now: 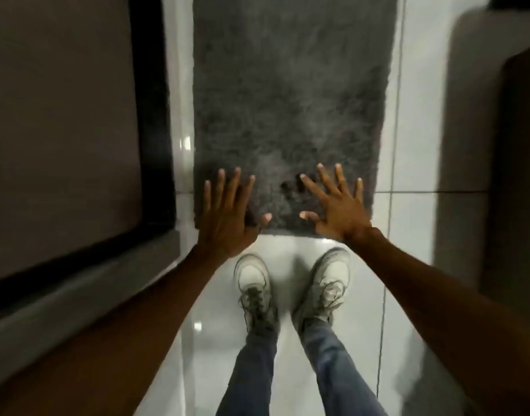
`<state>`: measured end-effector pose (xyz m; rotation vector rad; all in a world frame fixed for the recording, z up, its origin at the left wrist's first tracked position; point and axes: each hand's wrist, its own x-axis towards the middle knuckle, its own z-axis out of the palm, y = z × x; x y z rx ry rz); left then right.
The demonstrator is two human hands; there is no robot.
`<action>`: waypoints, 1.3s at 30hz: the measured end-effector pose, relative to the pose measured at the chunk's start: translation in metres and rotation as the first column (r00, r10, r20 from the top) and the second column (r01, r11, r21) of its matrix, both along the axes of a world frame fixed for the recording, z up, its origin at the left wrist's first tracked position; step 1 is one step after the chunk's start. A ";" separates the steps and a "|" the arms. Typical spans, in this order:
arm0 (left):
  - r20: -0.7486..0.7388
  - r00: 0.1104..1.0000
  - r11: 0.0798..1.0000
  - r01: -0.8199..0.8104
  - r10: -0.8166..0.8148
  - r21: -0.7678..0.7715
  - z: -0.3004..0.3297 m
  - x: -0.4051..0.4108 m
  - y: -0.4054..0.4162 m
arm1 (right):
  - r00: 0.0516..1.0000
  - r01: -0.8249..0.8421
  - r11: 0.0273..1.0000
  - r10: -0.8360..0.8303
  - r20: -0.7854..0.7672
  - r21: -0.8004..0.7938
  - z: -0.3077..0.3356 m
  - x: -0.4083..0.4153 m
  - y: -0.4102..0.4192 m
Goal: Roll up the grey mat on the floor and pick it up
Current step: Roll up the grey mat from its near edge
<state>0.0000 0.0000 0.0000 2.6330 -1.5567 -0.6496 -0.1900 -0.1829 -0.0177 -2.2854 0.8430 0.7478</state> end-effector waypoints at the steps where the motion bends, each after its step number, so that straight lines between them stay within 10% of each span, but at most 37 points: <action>1: -0.036 0.998 0.995 0.059 -0.056 0.078 -0.036 -0.005 0.007 | 0.996 -0.058 0.997 0.061 -0.065 0.046 -0.038 -0.008 0.012; 9: -0.013 0.945 0.889 0.314 -0.328 0.333 -0.188 -0.023 0.036 | 0.941 -0.308 0.935 0.271 -0.201 -0.179 -0.154 -0.052 0.073; 15: 0.014 0.958 0.873 0.254 -0.286 0.416 -0.165 -0.032 0.033 | 0.917 -0.339 0.932 0.296 -0.268 -0.132 -0.138 -0.043 0.071; 22: -0.334 0.884 0.828 0.438 -0.327 0.350 -0.102 0.020 -0.026 | 0.979 -0.083 0.984 0.110 -0.171 0.157 -0.072 -0.017 -0.010; 27: 0.021 0.937 0.927 0.343 -0.350 0.153 -0.096 0.046 -0.040 | 0.995 -0.021 0.947 0.052 0.090 -0.320 -0.071 -0.021 -0.029; 39: 0.073 0.983 0.965 0.152 -0.171 0.212 -0.133 0.008 -0.001 | 0.995 -0.021 0.954 0.050 0.088 -0.298 -0.102 -0.056 -0.003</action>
